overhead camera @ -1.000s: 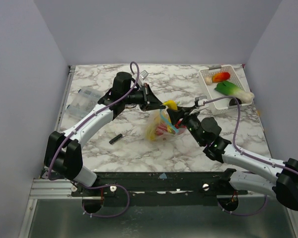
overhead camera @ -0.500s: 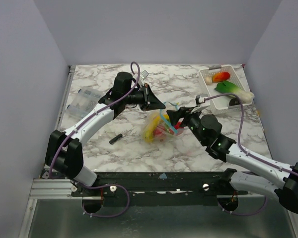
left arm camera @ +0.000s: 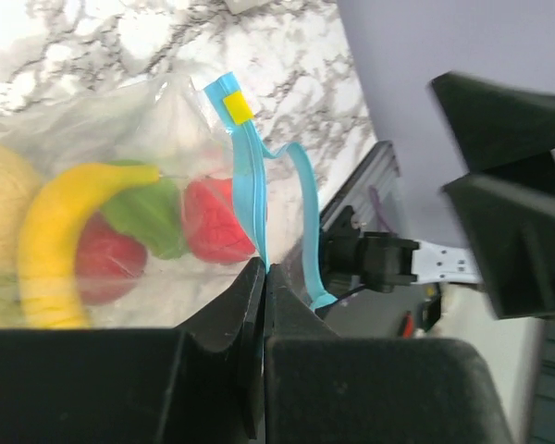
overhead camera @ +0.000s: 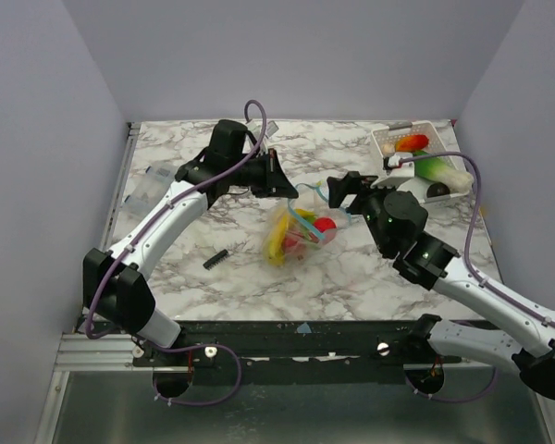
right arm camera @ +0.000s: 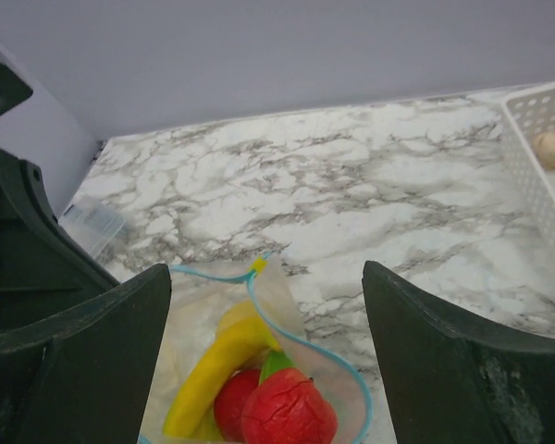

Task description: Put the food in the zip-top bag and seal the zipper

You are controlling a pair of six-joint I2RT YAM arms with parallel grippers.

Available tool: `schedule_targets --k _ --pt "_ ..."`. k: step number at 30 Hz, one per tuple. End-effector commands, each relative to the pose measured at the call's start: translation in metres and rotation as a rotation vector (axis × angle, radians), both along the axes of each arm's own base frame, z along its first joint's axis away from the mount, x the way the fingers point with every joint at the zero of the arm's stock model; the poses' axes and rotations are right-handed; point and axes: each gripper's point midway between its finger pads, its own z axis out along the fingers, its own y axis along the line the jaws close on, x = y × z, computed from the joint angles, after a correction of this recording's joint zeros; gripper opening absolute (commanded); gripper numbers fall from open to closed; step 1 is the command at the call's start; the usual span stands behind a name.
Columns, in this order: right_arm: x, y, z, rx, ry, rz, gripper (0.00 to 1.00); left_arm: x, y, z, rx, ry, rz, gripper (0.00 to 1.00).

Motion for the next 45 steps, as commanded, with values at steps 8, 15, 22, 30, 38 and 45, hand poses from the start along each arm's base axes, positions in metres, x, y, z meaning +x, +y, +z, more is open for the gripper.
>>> schedule_targets --k 8,15,22,30,38,45 --pt "0.116 -0.109 -0.024 0.009 0.245 -0.281 0.92 0.001 0.019 -0.016 0.177 -0.114 -0.052 0.0" --pt "0.197 -0.188 -0.098 0.039 0.479 -0.571 0.91 0.0 0.016 -0.026 0.179 -0.082 -0.07 0.0" --pt "0.269 -0.241 -0.153 0.274 0.542 -0.671 0.81 0.0 0.014 -0.036 0.187 -0.054 -0.077 0.0" --pt "0.31 -0.274 -0.182 0.38 0.506 -0.836 0.74 0.001 0.009 -0.046 0.191 -0.023 -0.092 0.0" --pt "0.324 -0.291 -0.212 0.404 0.488 -0.944 0.72 0.003 0.007 -0.044 0.182 -0.025 -0.099 0.0" --pt "0.332 -0.3 -0.24 0.404 0.51 -0.992 0.7 0.001 0.006 -0.045 0.176 -0.024 -0.102 0.0"
